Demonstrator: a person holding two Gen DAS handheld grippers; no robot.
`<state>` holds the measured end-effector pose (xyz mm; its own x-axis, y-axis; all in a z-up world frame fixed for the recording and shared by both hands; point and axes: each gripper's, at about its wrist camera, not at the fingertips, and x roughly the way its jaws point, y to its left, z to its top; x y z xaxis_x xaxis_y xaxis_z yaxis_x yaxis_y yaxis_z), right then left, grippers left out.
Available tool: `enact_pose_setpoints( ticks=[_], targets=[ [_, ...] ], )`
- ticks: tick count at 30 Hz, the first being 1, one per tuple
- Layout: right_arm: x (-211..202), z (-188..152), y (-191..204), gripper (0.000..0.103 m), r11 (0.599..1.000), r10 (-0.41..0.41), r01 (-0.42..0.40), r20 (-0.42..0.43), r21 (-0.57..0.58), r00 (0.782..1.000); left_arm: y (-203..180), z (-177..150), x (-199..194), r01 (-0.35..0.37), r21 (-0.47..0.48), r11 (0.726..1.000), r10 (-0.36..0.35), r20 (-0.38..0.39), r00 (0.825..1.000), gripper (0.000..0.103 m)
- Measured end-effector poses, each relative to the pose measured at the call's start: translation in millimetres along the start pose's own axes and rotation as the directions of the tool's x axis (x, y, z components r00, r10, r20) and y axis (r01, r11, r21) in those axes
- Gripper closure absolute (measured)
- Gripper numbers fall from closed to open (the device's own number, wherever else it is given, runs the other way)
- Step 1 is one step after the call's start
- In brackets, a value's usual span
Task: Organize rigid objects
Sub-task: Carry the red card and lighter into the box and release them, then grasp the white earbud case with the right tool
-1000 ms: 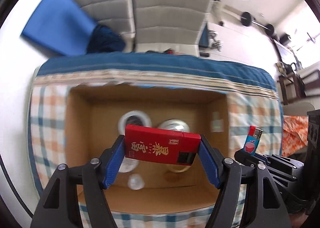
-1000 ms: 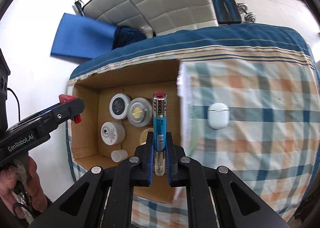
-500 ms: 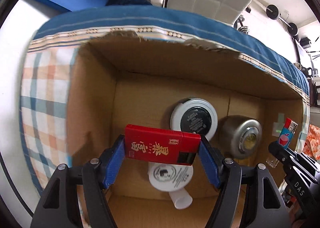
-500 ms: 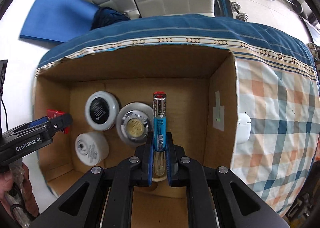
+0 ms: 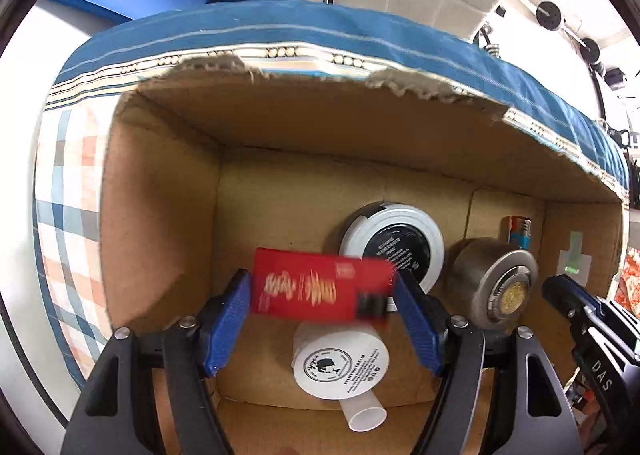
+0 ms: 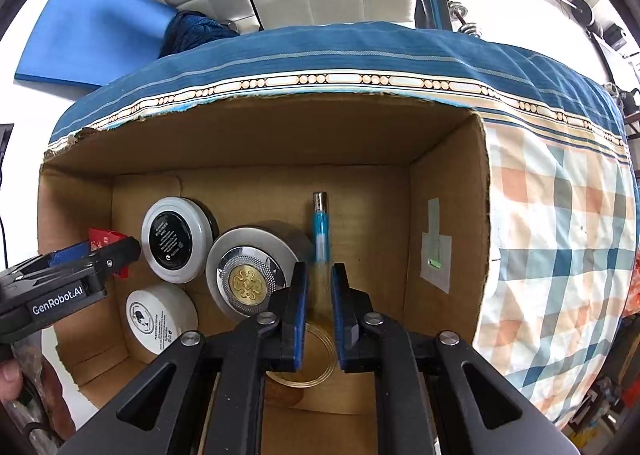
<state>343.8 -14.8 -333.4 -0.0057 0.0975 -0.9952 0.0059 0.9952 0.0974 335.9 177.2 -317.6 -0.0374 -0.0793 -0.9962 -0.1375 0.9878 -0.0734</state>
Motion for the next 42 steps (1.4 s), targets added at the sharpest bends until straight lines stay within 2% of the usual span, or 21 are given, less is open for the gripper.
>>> enact_pose_setpoints(
  ticks=[1,2,3,5,8,12,16,22,24,27,36,42],
  targets=[
    [-2,0,-2,0.068,1.0,0.007,-0.007,0.006,0.008,1.0,-1,-1,-4,0.004,-0.004,1.0,-0.004,0.003,1.0,0.029],
    [-6,0,-4,0.06,1.0,0.015,-0.015,0.013,0.015,1.0,-1,-1,-7,0.006,-0.008,1.0,-0.006,0.008,1.0,0.023],
    [-11,-1,-7,0.056,0.999,0.024,-0.025,0.024,0.024,0.999,-1,-3,-12,0.011,-0.011,1.0,-0.011,0.016,1.0,0.015],
    [-21,-5,-11,0.05,0.998,0.048,-0.05,0.031,0.038,0.998,-2,-6,-22,0.012,-0.014,1.0,-0.011,0.037,0.999,0.007],
    [-47,-14,-24,0.041,0.997,0.053,-0.058,0.091,0.051,0.994,-5,-16,-36,0.002,-0.01,1.0,-0.001,0.063,0.998,0.0],
    [-80,-28,-54,0.034,0.994,0.023,-0.043,0.189,0.1,0.982,-19,-26,-51,0.015,0.012,1.0,-0.016,0.101,0.995,0.0],
    [-91,-34,-92,0.034,0.984,-0.046,0.004,0.232,0.179,0.972,-44,-33,-60,0.03,0.055,0.998,-0.038,0.148,0.988,0.0],
    [-45,-28,-141,0.035,0.962,-0.046,0.009,0.13,0.272,0.99,-89,-38,-42,0.022,0.118,0.993,-0.037,0.126,0.991,0.0],
    [-21,-27,-149,0.039,0.957,-0.03,0.004,0.087,0.291,0.996,-96,-38,-31,0.024,0.118,0.993,-0.036,0.103,0.994,0.0],
    [7,-26,-157,0.046,0.951,0.01,-0.023,0.042,0.309,0.999,-104,-39,-15,0.006,0.125,0.992,-0.017,0.081,0.997,0.0],
    [55,-14,-166,0.052,0.949,0.061,-0.054,-0.014,0.311,0.998,-110,-38,8,-0.018,0.119,0.993,0.013,0.045,0.999,0.0],
    [63,-14,-163,0.057,0.959,0.017,-0.011,-0.019,0.284,1.0,-112,-37,9,-0.039,0.122,0.992,0.033,0.049,0.998,0.0]
  ],
)
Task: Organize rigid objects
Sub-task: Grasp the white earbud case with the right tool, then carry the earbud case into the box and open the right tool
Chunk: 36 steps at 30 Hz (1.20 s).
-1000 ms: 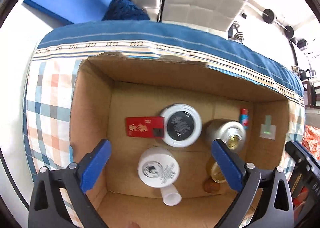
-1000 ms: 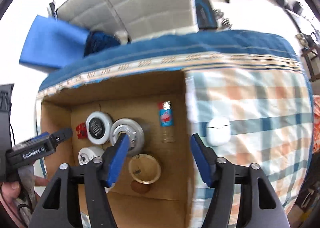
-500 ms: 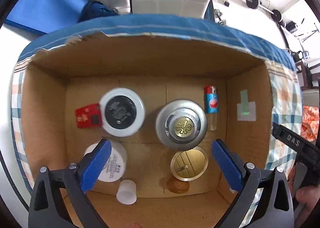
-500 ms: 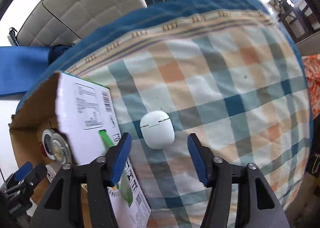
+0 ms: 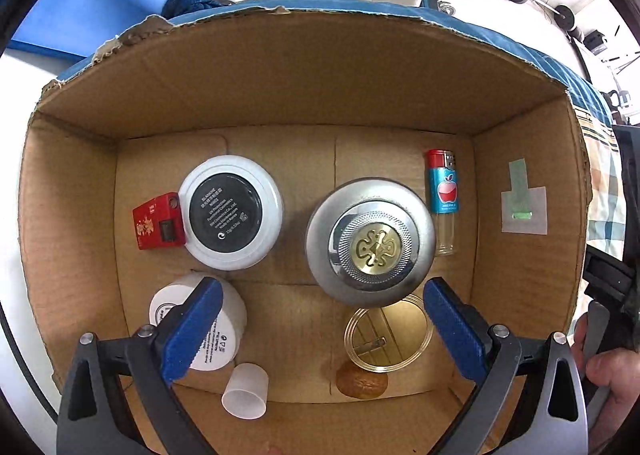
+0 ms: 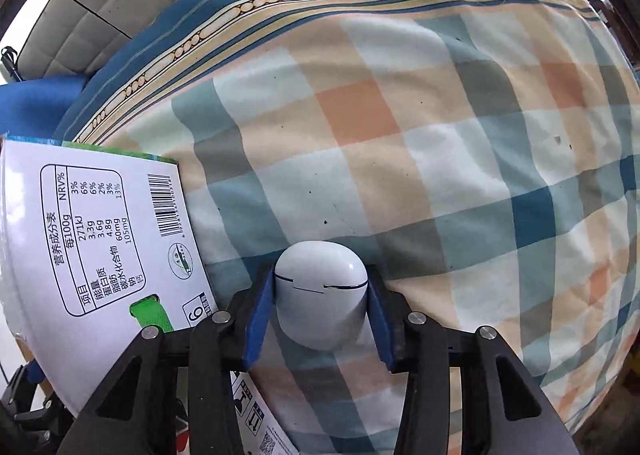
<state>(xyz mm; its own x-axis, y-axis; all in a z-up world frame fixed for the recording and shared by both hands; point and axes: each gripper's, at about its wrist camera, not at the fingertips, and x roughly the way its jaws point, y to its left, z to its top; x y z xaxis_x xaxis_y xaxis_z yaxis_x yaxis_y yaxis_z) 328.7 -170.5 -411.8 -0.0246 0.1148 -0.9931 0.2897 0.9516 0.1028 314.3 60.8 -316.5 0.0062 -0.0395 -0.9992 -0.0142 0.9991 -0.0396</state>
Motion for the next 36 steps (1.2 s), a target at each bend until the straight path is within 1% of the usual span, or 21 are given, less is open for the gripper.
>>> enact_pose_setpoints(
  ticks=[3,5,9,12,16,19,20,21,23,25,27,30,32,36],
  targets=[
    [-1,-3,0,0.057,1.0,-0.01,0.01,-0.004,-0.012,1.0,-2,-5,3,0.002,-0.001,1.0,-0.002,-0.002,1.0,0.0],
    [-4,-12,2,0.057,1.0,-0.019,0.019,-0.001,-0.02,1.0,-4,-11,2,0.003,-0.003,1.0,-0.003,0.0,1.0,0.0],
    [-18,-22,-5,0.057,1.0,-0.002,0.002,0.015,-0.021,1.0,-7,-25,-6,0.018,0.004,1.0,-0.018,0.01,1.0,0.0],
    [-44,-31,-11,0.057,0.999,0.038,-0.036,0.047,-0.033,0.998,-4,-38,-18,0.027,0.007,1.0,-0.027,0.037,0.999,0.0],
    [-98,-57,-4,0.057,0.991,0.096,-0.084,0.118,-0.099,0.988,8,-54,-41,0.04,-0.01,0.999,-0.039,0.075,0.996,0.0],
    [-136,-78,12,0.057,0.979,0.145,-0.12,0.152,-0.164,0.978,22,-66,-62,0.054,-0.034,0.998,-0.05,0.108,0.993,0.0],
    [-144,-81,19,0.057,0.975,0.16,-0.131,0.154,-0.181,0.975,25,-70,-67,0.058,-0.04,0.998,-0.053,0.117,0.992,0.0],
    [-153,-92,27,0.057,0.967,0.183,-0.15,0.154,-0.204,0.971,29,-74,-74,0.056,-0.047,0.997,-0.05,0.127,0.991,0.0],
    [-166,-103,42,0.057,0.958,0.202,-0.164,0.147,-0.237,0.968,37,-81,-82,0.054,-0.058,0.997,-0.046,0.141,0.989,0.0],
    [-168,-116,60,0.057,0.948,0.221,-0.181,0.131,-0.263,0.966,48,-86,-86,0.047,-0.07,0.996,-0.036,0.149,0.988,0.0],
    [-161,-130,79,0.057,0.94,0.24,-0.205,0.104,-0.274,0.965,59,-90,-86,0.039,-0.086,0.996,-0.025,0.153,0.988,0.0],
    [-138,-141,106,0.057,0.925,0.273,-0.25,0.044,-0.287,0.961,75,-96,-75,0.011,-0.114,0.993,0.005,0.143,0.99,0.0],
    [-123,-143,119,0.057,0.919,0.274,-0.254,0.026,-0.301,0.961,88,-97,-68,-0.009,-0.129,0.992,0.026,0.132,0.991,0.0],
    [-86,-145,142,0.057,0.907,0.299,-0.291,-0.02,-0.304,0.954,111,-96,-46,-0.035,-0.161,0.986,0.053,0.108,0.993,0.0]
  ],
)
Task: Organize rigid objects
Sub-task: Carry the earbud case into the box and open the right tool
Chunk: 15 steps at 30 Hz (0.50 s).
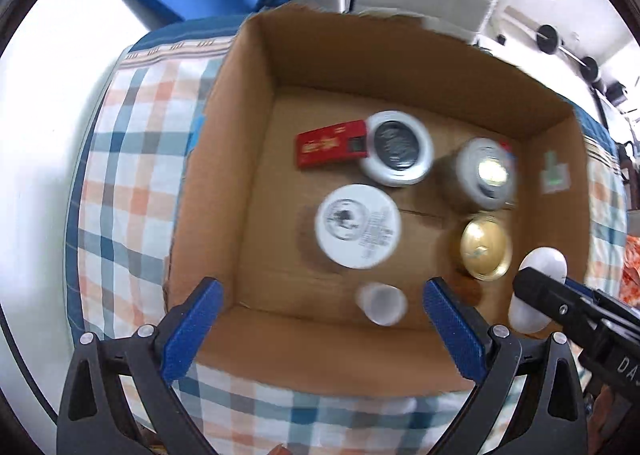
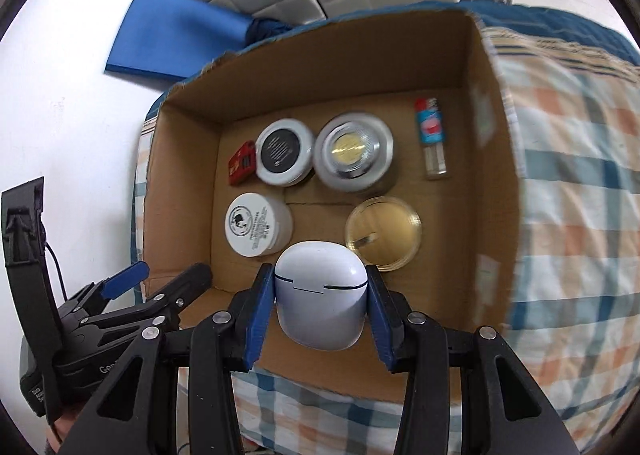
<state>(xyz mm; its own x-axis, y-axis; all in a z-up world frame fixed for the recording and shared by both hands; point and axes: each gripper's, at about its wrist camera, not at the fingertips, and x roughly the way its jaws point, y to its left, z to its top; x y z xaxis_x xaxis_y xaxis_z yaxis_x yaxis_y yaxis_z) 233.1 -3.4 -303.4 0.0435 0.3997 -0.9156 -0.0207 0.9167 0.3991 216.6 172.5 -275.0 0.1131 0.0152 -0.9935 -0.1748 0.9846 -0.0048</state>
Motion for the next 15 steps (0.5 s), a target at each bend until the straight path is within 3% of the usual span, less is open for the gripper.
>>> enact_pose_setpoints(
  ticks=[6,13,15],
  targets=[
    [44,7,7,0.056,0.999,0.017,-0.017,-0.027,0.027,0.999,8,7,25,-0.026,0.008,1.0,0.026,-0.021,0.999,0.001],
    [65,13,1,0.056,0.998,0.025,-0.022,-0.046,0.055,0.999,17,11,37,-0.02,0.004,1.0,0.02,-0.033,0.999,0.001],
    [65,14,1,0.049,0.998,0.004,-0.001,-0.048,0.057,0.999,17,9,36,-0.022,0.008,1.0,0.022,-0.033,0.999,0.001]
  ],
)
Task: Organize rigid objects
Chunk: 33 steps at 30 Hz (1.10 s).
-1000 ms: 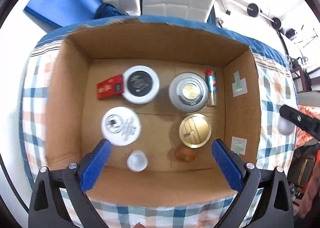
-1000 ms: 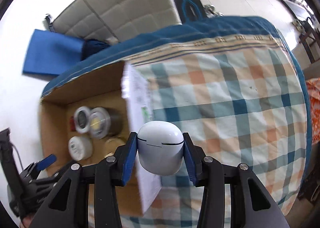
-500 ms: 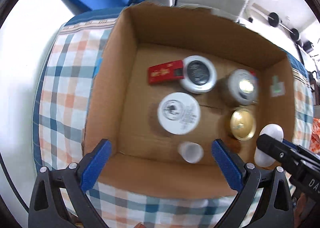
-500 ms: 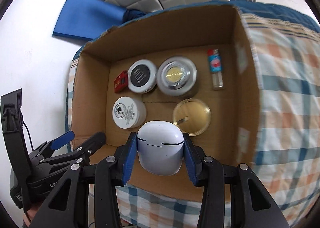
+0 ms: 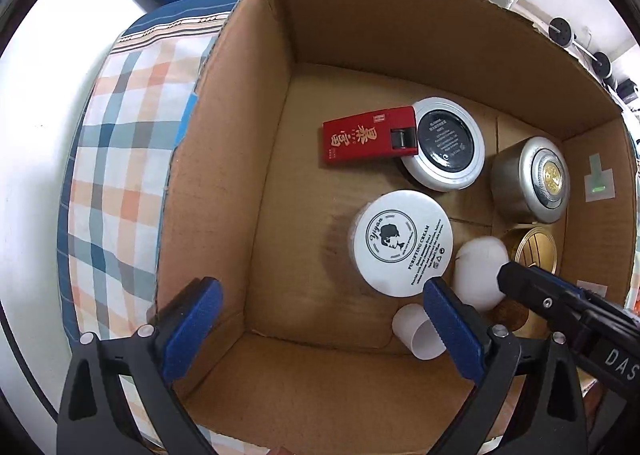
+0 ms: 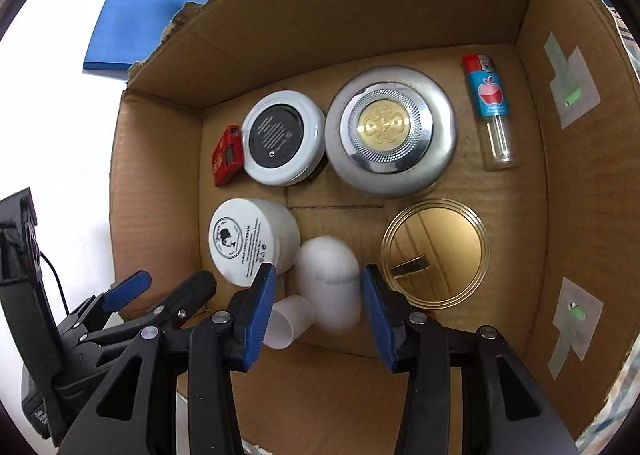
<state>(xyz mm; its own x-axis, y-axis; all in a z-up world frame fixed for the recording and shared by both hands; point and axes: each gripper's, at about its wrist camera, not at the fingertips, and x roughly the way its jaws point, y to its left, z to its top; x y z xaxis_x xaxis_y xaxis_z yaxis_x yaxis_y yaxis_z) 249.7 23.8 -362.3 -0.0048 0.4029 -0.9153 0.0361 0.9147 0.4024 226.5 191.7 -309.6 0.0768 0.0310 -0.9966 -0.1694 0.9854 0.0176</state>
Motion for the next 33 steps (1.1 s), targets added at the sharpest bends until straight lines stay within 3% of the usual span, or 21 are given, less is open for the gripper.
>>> enact_pose_setpoints(
  ticks=[1,3,7,15,26,33],
  targets=[
    [-3,0,0,0.046,1.0,0.029,-0.029,-0.005,-0.005,1.0,1,0,-1,0.004,0.001,1.0,-0.004,0.002,1.0,0.001],
    [-11,-1,3,0.032,1.0,-0.01,0.01,0.02,-0.02,1.0,2,-1,-5,0.011,0.002,1.0,-0.011,0.007,1.0,0.001],
    [-29,-5,9,0.024,0.99,-0.128,0.13,0.054,-0.052,0.99,2,-4,-20,0.022,0.001,1.0,-0.022,0.027,0.999,0.001],
    [-67,-22,10,0.001,0.967,-0.24,0.247,0.102,-0.063,0.965,-7,-14,-56,0.022,0.032,0.999,-0.025,0.08,0.996,0.0],
    [-158,-55,10,0.0,0.964,-0.245,0.262,0.214,-0.051,0.946,-20,-36,-136,0.084,0.077,0.993,-0.096,0.162,0.982,0.0],
    [-245,-104,19,0.0,0.966,-0.224,0.253,0.308,-0.056,0.924,-34,-72,-218,0.07,0.129,0.989,-0.104,0.279,0.955,0.0]
  ],
)
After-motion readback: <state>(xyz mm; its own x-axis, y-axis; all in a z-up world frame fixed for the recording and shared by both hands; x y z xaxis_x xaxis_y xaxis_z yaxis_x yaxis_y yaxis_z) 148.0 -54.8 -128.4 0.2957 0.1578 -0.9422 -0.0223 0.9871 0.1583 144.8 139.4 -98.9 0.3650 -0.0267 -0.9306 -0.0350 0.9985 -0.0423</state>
